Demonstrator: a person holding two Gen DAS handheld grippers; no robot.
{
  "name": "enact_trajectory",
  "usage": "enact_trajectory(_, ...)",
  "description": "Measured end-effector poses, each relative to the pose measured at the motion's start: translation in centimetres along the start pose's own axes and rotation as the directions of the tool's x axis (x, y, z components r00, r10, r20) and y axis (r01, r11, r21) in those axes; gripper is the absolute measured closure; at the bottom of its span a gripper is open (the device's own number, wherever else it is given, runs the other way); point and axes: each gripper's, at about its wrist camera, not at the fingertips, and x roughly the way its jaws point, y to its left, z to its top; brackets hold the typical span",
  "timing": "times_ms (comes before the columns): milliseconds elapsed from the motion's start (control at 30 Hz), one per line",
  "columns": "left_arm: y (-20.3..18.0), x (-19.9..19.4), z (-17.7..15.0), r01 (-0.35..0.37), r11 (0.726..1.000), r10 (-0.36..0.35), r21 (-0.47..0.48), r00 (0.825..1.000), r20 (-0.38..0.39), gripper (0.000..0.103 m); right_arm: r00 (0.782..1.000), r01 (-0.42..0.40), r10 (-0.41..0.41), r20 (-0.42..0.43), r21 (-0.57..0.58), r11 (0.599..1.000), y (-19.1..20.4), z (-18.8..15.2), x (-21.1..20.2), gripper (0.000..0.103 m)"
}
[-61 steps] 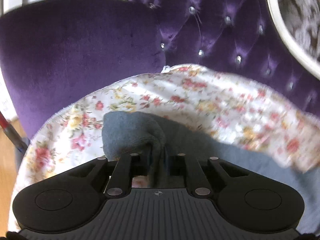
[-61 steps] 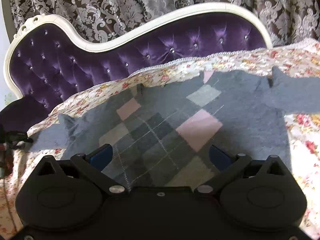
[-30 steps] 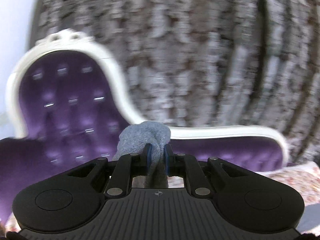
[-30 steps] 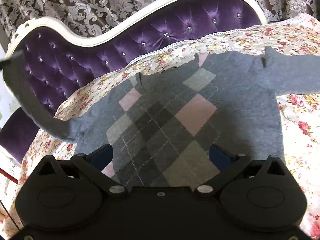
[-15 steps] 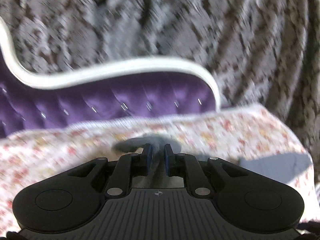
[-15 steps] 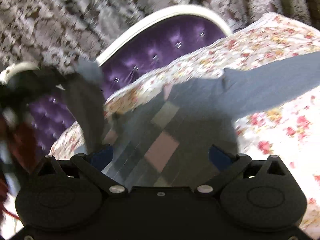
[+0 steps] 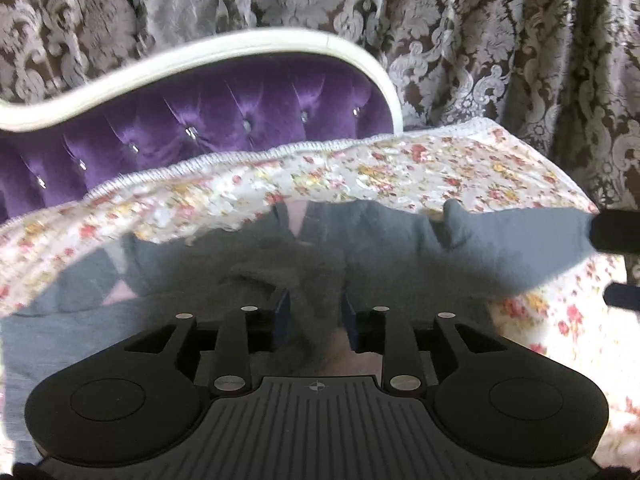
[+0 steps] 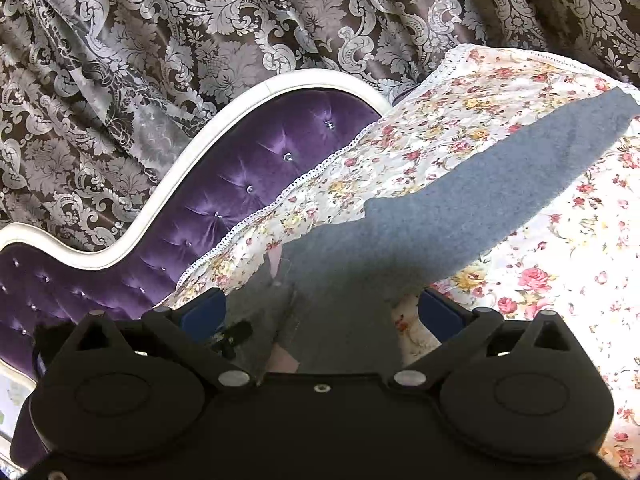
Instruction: Fold small clothes
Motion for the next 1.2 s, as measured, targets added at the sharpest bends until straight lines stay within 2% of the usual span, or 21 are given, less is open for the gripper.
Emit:
enact_trajectory(133,2.1,-2.7,-1.3,-0.092,0.995,0.09,0.034,0.994,0.055,0.063,1.0,0.001,-0.001,-0.014,-0.017,1.0,0.3,-0.2,0.2,0.001)
enact_trajectory(233,4.9,-3.4,-2.2,-0.195,0.981,0.194,0.019,0.98,0.045,0.062,1.0,0.006,-0.007,-0.024,-0.041,0.999,0.7,-0.5,0.5,0.001)
enact_trajectory(300,7.4,-3.2,-2.8,-0.268,0.963,0.269,-0.027,0.963,0.002,0.062,0.999,0.011,-0.013,-0.033,-0.059,0.998,1.0,-0.8,0.8,0.001)
enact_trajectory(433,12.2,-2.3,-4.4,-0.357,0.923,0.345,-0.142,0.933,-0.105,0.062,0.998,0.02,-0.025,-0.052,-0.102,0.995,1.5,-1.6,1.4,0.001)
enact_trajectory(533,15.1,-1.2,-6.0,-0.45,0.874,0.408,-0.181,0.884,-0.227,0.06,0.997,0.03,-0.04,-0.065,-0.144,0.989,2.1,-2.3,1.9,0.001)
enact_trajectory(567,16.2,-1.3,-6.7,-0.462,0.859,0.409,-0.221,0.879,-0.247,0.057,0.997,0.031,-0.042,-0.069,-0.157,0.987,2.3,-2.5,2.1,0.001)
enact_trajectory(600,17.1,-1.8,-7.1,-0.439,0.854,0.383,-0.28,0.894,-0.232,0.051,0.996,0.03,-0.043,-0.075,-0.172,0.985,2.5,-2.7,2.3,0.001)
enact_trajectory(667,18.7,-2.8,-7.8,-0.394,0.841,0.328,-0.371,0.916,-0.229,0.049,0.995,0.022,-0.04,-0.087,-0.199,0.98,2.9,-3.2,2.7,0.001)
enact_trajectory(700,19.1,-3.1,-8.0,-0.383,0.841,0.318,-0.382,0.921,-0.223,0.048,0.995,0.02,-0.04,-0.091,-0.212,0.977,3.1,-3.5,2.9,0.001)
enact_trajectory(800,19.0,-3.6,-8.1,-0.384,0.854,0.325,-0.351,0.921,-0.217,0.044,0.995,0.024,-0.048,-0.09,-0.26,0.965,3.7,-4.3,3.4,0.001)
enact_trajectory(933,19.6,-4.0,-8.9,-0.349,0.858,0.298,-0.377,0.936,-0.189,0.043,0.995,0.066,-0.088,-0.047,-0.351,0.934,4.7,-5.9,4.0,0.001)
enact_trajectory(1100,20.4,-4.6,-10.2,-0.29,0.878,0.256,-0.38,0.957,-0.139,0.043,0.996,0.084,-0.093,0.003,-0.451,0.889,5.8,-7.6,4.4,0.001)
enact_trajectory(1200,20.6,-4.7,-10.2,-0.278,0.879,0.244,-0.387,0.96,-0.137,0.043,0.994,0.109,-0.099,0.046,-0.511,0.853,6.7,-8.5,4.6,0.001)
